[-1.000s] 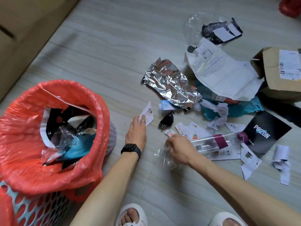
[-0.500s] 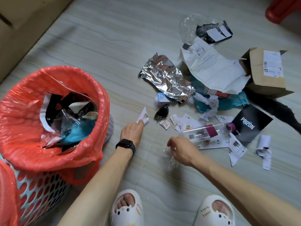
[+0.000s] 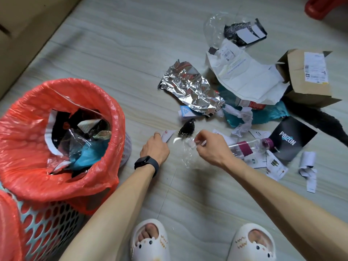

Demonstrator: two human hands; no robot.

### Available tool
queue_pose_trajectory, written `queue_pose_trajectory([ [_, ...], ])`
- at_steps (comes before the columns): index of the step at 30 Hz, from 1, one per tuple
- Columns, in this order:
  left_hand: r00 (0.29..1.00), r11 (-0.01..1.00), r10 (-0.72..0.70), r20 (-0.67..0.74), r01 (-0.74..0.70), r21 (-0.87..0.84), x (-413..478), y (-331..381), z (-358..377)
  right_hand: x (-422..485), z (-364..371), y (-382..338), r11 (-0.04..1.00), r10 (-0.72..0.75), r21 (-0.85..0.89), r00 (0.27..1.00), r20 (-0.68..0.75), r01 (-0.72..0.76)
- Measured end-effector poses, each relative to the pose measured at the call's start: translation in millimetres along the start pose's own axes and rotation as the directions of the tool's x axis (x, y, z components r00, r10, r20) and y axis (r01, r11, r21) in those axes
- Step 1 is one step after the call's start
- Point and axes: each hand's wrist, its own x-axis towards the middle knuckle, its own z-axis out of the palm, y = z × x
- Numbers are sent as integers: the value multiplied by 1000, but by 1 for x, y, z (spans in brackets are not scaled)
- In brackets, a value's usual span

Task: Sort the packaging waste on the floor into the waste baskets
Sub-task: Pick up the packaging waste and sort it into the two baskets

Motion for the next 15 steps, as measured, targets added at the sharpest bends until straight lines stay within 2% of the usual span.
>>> queue_pose_trajectory([
  [3, 1000, 997, -2, 22, 0, 78, 1, -8, -1, 28, 11, -7, 999, 10, -50, 1000, 18, -10],
  [8, 999, 984, -6, 50, -4, 179, 2, -27, 3, 71, 34, -3, 972, 58, -235, 990, 127, -27],
  [11, 999, 977, -33, 42, 23, 213, 4, -29, 6, 79, 44, 2, 950, 58, -310, 995, 78, -31],
  [13, 997, 973, -35, 63, 20, 230, 4, -27, 6, 79, 47, 4, 947, 102, -310, 993, 54, -80],
  [15, 996, 971, -32, 84, 11, 238, 4, -25, 5, 79, 42, 4, 969, 151, -213, 985, 89, -129],
])
